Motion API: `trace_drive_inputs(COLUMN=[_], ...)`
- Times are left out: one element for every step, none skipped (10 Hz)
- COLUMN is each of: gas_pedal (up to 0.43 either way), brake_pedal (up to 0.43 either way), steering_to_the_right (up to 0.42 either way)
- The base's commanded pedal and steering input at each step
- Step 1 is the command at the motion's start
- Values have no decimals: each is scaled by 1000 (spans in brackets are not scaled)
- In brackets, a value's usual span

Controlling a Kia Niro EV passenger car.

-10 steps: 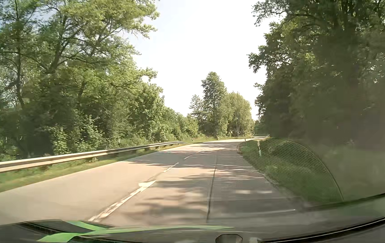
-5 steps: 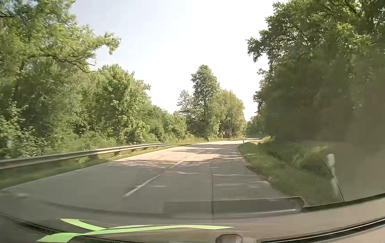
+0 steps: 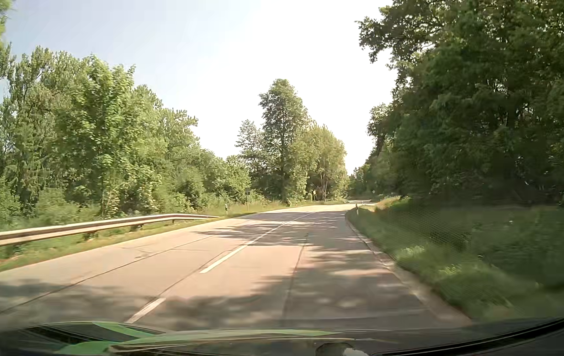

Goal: Follow the waypoints while adhering to traffic rules and regulations

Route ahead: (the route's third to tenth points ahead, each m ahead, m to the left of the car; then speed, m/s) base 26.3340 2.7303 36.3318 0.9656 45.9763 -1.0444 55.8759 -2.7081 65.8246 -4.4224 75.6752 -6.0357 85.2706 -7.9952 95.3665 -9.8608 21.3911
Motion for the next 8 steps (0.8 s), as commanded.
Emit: trace_drive_inputs(gas_pedal=[177, 177, 177, 177, 177, 177, 177, 177], brake_pedal=[0, 0, 0, 0, 0, 0, 0, 0], steering_to_the_right=[19, 20, 20, 20, 20, 20, 19, 19])
